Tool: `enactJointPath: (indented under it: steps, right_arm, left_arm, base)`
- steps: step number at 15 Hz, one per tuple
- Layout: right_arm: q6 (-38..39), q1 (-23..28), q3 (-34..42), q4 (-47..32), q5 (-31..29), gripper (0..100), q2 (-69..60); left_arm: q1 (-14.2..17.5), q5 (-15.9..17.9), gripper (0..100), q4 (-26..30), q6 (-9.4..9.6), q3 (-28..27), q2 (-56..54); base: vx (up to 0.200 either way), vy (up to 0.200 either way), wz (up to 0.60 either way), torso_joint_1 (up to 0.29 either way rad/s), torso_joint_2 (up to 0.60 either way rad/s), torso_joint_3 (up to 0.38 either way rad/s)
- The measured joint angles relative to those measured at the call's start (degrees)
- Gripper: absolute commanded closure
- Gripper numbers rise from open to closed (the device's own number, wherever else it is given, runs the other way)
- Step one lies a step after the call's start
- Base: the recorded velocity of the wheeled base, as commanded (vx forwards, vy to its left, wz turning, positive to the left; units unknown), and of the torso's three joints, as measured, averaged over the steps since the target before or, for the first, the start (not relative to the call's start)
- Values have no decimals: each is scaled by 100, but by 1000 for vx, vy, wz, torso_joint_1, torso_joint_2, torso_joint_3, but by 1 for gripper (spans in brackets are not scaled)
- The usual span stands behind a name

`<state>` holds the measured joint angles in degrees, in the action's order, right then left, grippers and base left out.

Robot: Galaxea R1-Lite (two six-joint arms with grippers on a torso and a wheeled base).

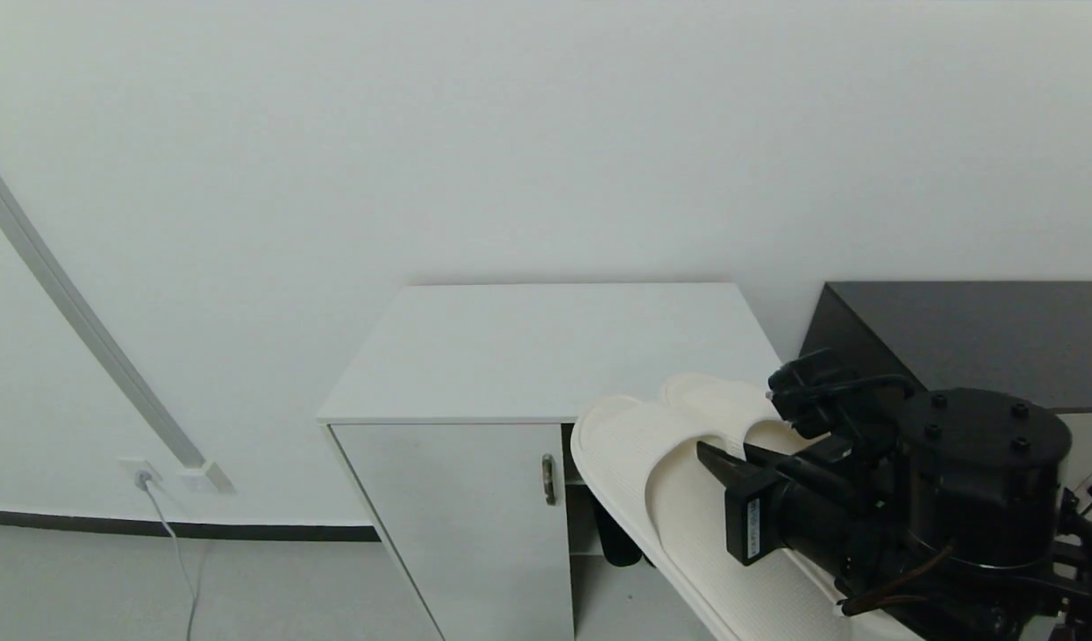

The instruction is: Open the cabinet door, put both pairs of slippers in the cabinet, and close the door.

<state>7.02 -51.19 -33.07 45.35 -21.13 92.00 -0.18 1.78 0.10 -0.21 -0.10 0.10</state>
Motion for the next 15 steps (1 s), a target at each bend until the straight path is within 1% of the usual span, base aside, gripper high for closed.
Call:
enactJointPath:
  steps: [12,15]
  right_arm:
    - [-51,1,30,-2,11,100,13]
    - [-51,1,30,0,20,100,20]
  left_arm:
    - [2,-1,100,-2,-9,0,0]
    - [0,-1,100,0,-12,2,0]
  base:
    - [0,0,0,0,0,0]
    - [-200,0,0,9,4,-1]
